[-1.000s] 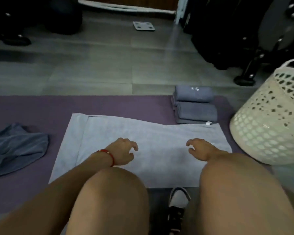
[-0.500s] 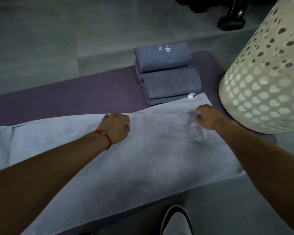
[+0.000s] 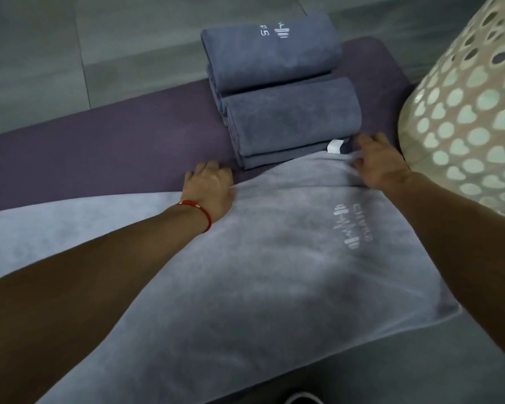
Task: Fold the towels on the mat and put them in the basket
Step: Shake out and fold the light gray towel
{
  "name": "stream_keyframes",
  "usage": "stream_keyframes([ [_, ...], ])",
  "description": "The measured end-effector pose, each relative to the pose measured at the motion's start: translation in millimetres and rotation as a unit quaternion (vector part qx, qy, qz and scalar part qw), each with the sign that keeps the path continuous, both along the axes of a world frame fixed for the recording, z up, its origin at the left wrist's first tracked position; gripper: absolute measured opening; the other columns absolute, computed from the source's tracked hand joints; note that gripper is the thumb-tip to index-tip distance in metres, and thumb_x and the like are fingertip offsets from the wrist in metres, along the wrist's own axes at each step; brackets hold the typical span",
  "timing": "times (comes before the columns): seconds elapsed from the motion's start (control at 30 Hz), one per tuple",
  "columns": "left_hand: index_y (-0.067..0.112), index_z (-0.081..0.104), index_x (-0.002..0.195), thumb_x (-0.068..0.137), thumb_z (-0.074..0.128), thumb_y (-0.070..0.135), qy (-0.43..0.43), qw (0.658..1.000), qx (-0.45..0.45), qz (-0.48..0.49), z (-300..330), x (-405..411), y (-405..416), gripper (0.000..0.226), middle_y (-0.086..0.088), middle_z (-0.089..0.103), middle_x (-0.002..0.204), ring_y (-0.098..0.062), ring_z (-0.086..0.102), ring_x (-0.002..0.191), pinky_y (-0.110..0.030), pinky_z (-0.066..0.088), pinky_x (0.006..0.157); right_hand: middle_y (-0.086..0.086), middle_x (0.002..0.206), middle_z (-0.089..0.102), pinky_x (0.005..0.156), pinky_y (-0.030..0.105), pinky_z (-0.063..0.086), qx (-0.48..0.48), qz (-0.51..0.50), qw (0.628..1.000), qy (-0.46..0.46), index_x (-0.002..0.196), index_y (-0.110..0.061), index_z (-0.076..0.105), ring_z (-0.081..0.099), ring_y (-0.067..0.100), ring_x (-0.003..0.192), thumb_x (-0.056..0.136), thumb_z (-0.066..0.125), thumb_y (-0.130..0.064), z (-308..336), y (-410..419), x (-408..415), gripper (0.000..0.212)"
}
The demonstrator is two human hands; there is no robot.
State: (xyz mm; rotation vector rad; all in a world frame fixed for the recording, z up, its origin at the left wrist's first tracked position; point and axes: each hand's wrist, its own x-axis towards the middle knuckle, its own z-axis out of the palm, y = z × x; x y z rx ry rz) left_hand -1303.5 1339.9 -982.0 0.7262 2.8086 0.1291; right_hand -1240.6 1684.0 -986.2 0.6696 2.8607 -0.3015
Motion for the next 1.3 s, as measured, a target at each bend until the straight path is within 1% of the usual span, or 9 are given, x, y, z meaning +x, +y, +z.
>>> stream_keyframes([
  [0.1,0.004,0.063,0.092,0.082,0.066,0.006,0.097,0.992,0.045,-0.071,7,14,-5,0.011,-0.015,0.060,0.092,-0.035,0.057,0.088,-0.037,0.046,0.064,0.020,0.127,0.049,0.092,0.045,0.048,0.042,0.008,0.998,0.044,0.125,-0.015,0.062,0.057,0.043,0.106,0.091,0.064,-0.023,3,0,13,0.036],
  [0.17,0.006,0.060,0.077,0.067,0.074,-0.004,0.169,0.979,0.045,-0.101,18,18,-10,0.019,-0.010,0.057,0.066,-0.030,0.057,0.068,-0.026,0.033,0.045,0.019,0.116,0.054,0.081,0.046,0.049,0.072,0.005,0.989,0.129,0.109,-0.012,0.062,0.059,0.041,0.095,0.088,0.065,-0.025,11,-1,26,0.025],
  [0.33,0.011,0.055,0.086,0.079,0.070,0.005,0.271,0.959,0.055,-0.069,48,8,-18,0.018,-0.007,0.058,0.067,-0.028,0.053,0.049,-0.024,0.025,0.043,0.006,0.097,0.065,0.080,0.041,0.048,0.002,-0.082,0.959,0.270,0.099,-0.021,0.058,0.061,0.027,0.087,0.088,0.061,-0.026,45,-8,37,0.013],
  [0.6,0.009,0.046,0.122,0.087,0.051,-0.001,0.138,0.985,0.105,0.010,74,5,10,0.037,-0.017,0.044,0.126,-0.040,0.054,0.080,-0.046,0.042,0.058,0.011,0.081,0.071,0.070,0.041,0.058,-0.088,-0.056,0.975,0.195,0.097,-0.018,0.065,0.068,0.027,0.073,0.085,0.061,-0.017,71,0,35,0.012],
  [0.8,0.009,0.053,0.124,0.072,0.048,0.003,0.068,0.975,0.147,-0.155,76,71,19,0.052,-0.016,0.047,0.131,-0.037,0.053,0.102,-0.048,0.053,0.076,0.004,0.082,0.070,0.063,0.020,0.048,-0.161,-0.001,0.981,0.107,0.100,-0.014,0.072,0.064,0.015,0.073,0.085,0.074,-0.012,88,-19,61,0.016],
  [1.0,0.013,0.049,0.131,0.082,0.053,0.005,-0.109,0.947,0.207,-0.220,63,124,55,0.050,-0.007,0.047,0.132,-0.028,0.050,0.116,-0.045,0.047,0.094,-0.008,0.117,0.072,0.089,0.037,0.060,-0.427,-0.093,0.899,0.017,0.122,-0.021,0.068,0.072,0.018,0.100,0.086,0.076,-0.014,81,-44,146,0.037],
  [1.13,0.010,0.048,0.134,0.087,0.060,0.016,-0.129,0.945,0.186,-0.238,38,125,98,0.048,-0.011,0.046,0.132,-0.032,0.052,0.114,-0.046,0.048,0.093,0.009,0.120,0.066,0.093,0.041,0.051,-0.132,-0.183,0.974,0.017,0.121,-0.018,0.064,0.062,0.030,0.108,0.089,0.066,-0.029,48,-34,207,0.033],
  [1.2,0.012,0.049,0.132,0.091,0.061,0.027,-0.094,0.960,0.135,-0.226,29,125,122,0.045,-0.011,0.046,0.131,-0.032,0.046,0.117,-0.047,0.047,0.092,0.016,0.122,0.057,0.091,0.048,0.049,0.005,-0.227,0.973,-0.030,0.125,-0.015,0.056,0.053,0.040,0.115,0.093,0.057,-0.037,30,-38,237,0.039],
  [1.3,0.011,0.049,0.127,0.096,0.057,0.032,-0.024,0.971,0.042,-0.235,16,128,149,0.038,-0.013,0.045,0.128,-0.031,0.043,0.119,-0.043,0.046,0.086,0.017,0.123,0.051,0.086,0.051,0.051,-0.004,-0.266,0.964,0.007,0.125,-0.013,0.051,0.054,0.040,0.109,0.094,0.056,-0.032,8,-45,264,0.037],
])
